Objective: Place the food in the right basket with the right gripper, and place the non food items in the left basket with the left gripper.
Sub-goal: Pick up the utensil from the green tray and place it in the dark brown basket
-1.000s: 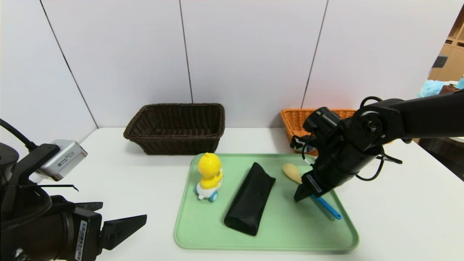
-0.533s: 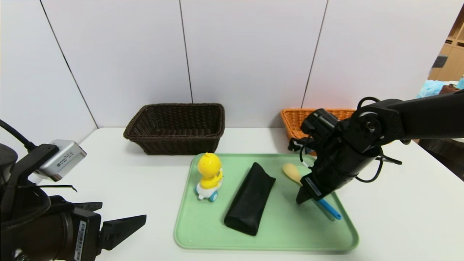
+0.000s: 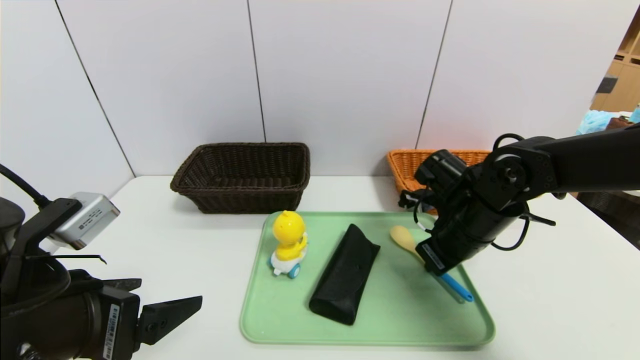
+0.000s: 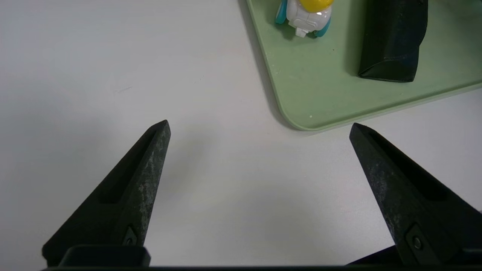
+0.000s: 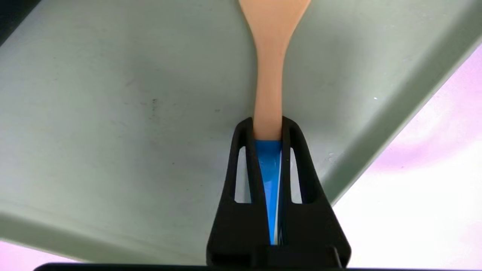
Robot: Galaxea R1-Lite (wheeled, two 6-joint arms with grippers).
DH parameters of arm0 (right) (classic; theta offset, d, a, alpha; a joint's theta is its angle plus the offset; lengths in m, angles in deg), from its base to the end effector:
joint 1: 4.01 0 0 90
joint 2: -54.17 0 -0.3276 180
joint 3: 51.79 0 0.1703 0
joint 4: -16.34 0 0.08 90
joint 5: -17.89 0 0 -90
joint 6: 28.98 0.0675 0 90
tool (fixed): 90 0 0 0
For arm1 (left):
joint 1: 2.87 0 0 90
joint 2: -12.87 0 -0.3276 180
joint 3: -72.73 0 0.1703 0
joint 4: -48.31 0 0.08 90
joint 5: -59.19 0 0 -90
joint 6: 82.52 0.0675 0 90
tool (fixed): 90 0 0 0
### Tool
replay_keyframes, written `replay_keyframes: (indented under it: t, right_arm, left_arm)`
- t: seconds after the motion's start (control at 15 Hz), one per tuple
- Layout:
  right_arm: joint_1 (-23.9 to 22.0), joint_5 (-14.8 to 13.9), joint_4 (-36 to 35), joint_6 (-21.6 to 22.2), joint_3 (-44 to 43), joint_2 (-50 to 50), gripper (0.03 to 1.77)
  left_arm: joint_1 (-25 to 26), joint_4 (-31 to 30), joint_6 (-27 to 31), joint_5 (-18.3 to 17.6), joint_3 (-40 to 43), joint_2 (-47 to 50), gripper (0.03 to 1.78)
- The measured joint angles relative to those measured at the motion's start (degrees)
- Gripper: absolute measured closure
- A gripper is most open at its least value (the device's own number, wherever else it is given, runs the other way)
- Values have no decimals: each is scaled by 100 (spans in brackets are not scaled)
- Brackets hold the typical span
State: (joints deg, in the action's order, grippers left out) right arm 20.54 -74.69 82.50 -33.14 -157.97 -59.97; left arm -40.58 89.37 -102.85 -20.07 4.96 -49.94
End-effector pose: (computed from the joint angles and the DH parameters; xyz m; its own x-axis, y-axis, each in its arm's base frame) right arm 0.3132 0.1397 0.1336 0.2673 0.0726 -0.9609 -0.4663 0.8824 -0.0630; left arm 0.1170 -0.0746 0.2199 0.7420 -0.3381 -0.5789 0.2899 0.9404 -0.1778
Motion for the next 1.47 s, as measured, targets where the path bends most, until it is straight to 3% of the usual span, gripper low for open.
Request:
replay_keyframes:
  t: [0.6,1.2,1.47]
  right_arm:
    - [89,17,33,-5,-160,479,166]
    - [678,52,110,11,-942,1783,166]
    - [1117,55,-212,28,-1396,2332,166]
  left_arm:
    - [-7,-10,0,0,-11,-32,12]
    - [-9,-10,-2,6,-12,-41,12]
    - [-9,-10,2,4,-34,-43,12]
